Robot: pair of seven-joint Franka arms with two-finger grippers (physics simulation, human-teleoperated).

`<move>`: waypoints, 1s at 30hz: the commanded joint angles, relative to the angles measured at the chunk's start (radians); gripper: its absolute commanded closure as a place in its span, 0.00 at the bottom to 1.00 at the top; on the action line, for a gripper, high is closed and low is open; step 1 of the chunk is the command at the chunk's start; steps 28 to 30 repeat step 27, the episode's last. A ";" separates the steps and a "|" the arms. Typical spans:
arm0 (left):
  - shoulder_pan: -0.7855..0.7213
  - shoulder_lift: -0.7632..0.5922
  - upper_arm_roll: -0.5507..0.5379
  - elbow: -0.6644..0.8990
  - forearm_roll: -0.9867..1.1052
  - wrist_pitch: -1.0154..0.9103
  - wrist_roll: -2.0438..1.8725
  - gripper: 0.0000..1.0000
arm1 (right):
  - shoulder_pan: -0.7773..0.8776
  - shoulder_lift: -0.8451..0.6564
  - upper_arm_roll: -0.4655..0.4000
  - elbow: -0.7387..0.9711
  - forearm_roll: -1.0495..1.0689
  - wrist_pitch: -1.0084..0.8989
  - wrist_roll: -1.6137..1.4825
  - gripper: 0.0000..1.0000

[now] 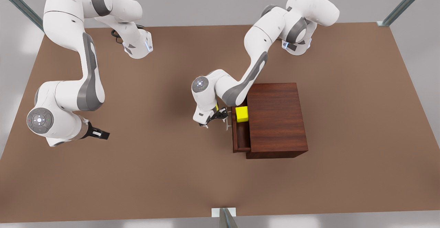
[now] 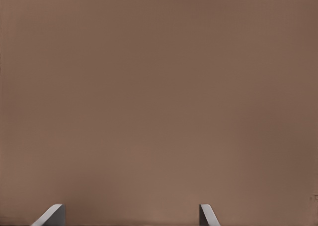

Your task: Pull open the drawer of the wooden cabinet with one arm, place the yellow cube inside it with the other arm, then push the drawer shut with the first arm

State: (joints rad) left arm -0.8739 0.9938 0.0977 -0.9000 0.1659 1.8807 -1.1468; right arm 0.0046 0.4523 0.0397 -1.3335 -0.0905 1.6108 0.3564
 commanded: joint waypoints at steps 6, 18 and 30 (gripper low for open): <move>0.058 -0.021 0.002 0.000 -0.002 -0.137 0.272 0.00 | 0.000 -0.001 -0.001 0.000 -0.003 0.000 -0.252 0.00; 0.445 -0.481 0.000 -0.002 -0.270 -0.578 0.691 0.00 | -0.002 -0.001 -0.003 0.000 -0.005 0.000 -0.254 0.00; 0.564 -0.851 -0.001 -0.622 -0.252 -0.141 0.819 0.00 | -0.034 -0.168 -0.007 -0.248 0.029 0.009 -0.267 0.00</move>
